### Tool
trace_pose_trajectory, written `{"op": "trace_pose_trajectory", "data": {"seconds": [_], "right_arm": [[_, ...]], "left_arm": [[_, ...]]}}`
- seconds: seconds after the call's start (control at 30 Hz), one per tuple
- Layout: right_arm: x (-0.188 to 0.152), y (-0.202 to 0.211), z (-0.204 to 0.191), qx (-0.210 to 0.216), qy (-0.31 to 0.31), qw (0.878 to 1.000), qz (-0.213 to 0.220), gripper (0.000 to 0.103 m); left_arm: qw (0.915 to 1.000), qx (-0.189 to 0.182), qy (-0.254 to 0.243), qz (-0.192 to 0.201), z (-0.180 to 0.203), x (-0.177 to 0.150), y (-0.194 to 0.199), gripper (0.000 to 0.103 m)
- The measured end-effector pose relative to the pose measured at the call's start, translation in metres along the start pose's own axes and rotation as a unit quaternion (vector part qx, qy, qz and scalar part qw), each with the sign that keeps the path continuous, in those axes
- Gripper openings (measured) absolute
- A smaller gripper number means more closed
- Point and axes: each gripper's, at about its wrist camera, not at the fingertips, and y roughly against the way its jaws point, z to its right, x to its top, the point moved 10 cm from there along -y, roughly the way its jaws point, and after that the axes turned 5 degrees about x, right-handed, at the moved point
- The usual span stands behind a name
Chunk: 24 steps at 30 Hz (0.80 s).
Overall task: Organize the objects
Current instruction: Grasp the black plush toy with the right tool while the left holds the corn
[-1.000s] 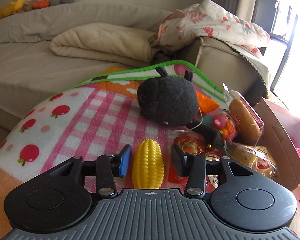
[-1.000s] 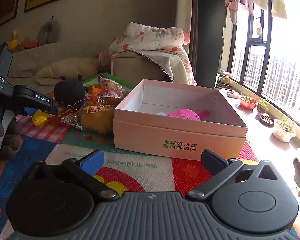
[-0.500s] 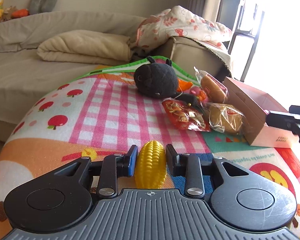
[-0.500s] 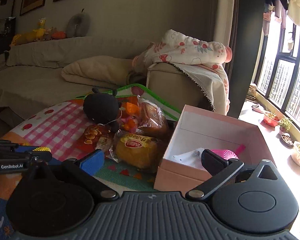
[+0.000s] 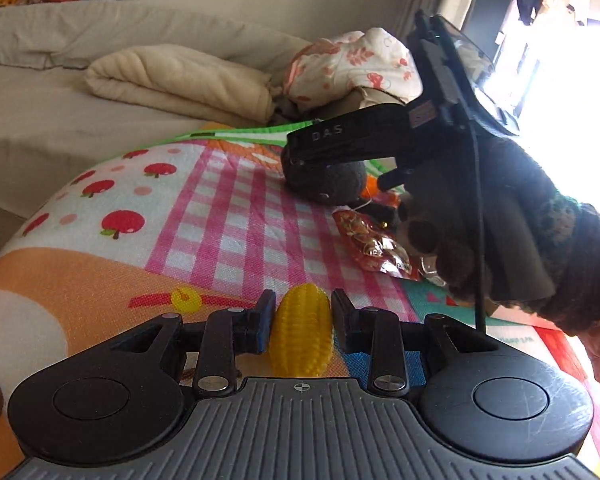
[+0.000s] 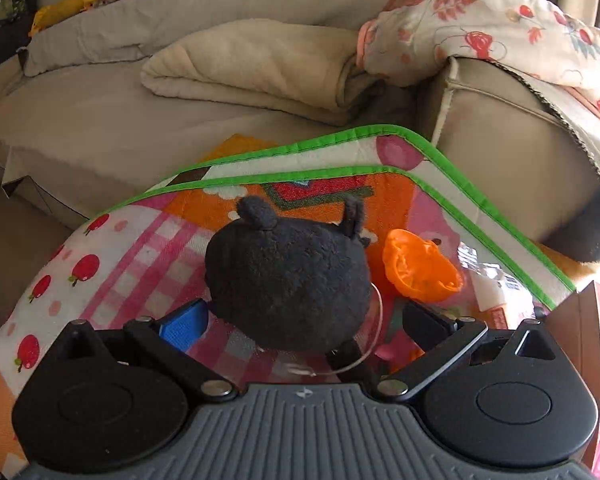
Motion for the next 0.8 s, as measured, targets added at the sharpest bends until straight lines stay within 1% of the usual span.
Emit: {"op": "trace_pose_trajectory", "data": {"seconds": [0.07, 0.1, 0.13, 0.23, 0.3, 0.4, 0.53, 0.67, 0.8], "right_arm": [[0.002, -0.011, -0.006, -0.019, 0.015, 1.0, -0.007, 0.103], [0.003, -0.013, -0.008, -0.021, 0.016, 1.0, -0.011, 0.092], [0.002, -0.015, -0.01, -0.023, 0.016, 0.999, -0.016, 0.084], [0.002, -0.005, -0.012, -0.02, 0.014, 1.0, -0.016, 0.081], [0.0, 0.011, -0.014, -0.022, 0.02, 1.0, -0.01, 0.081], [-0.009, 0.047, -0.02, -0.013, 0.035, 0.999, 0.001, 0.081], [-0.033, 0.113, -0.024, -0.004, 0.05, 0.998, 0.029, 0.081], [-0.068, 0.176, -0.018, 0.001, 0.05, 0.997, 0.055, 0.081], [-0.114, 0.229, -0.004, -0.019, 0.055, 0.996, 0.072, 0.081]], "left_arm": [[1.0, -0.003, 0.008, 0.001, -0.002, 0.0, 0.0, 0.034], [0.9999, -0.003, 0.01, 0.001, -0.003, 0.0, 0.0, 0.034], [0.9999, -0.005, 0.013, 0.002, -0.004, 0.001, 0.001, 0.034], [0.9998, -0.006, 0.019, 0.004, -0.005, 0.001, 0.002, 0.034], [0.9997, -0.007, 0.021, 0.004, -0.006, 0.001, 0.001, 0.034], [0.9996, -0.008, 0.025, 0.003, -0.005, 0.001, 0.001, 0.034], [0.9995, -0.01, 0.029, 0.003, -0.006, 0.001, 0.002, 0.034], [0.9995, -0.01, 0.03, 0.0, -0.006, 0.001, 0.001, 0.034], [0.9999, 0.006, 0.01, -0.002, -0.001, 0.001, 0.001, 0.034]]}}
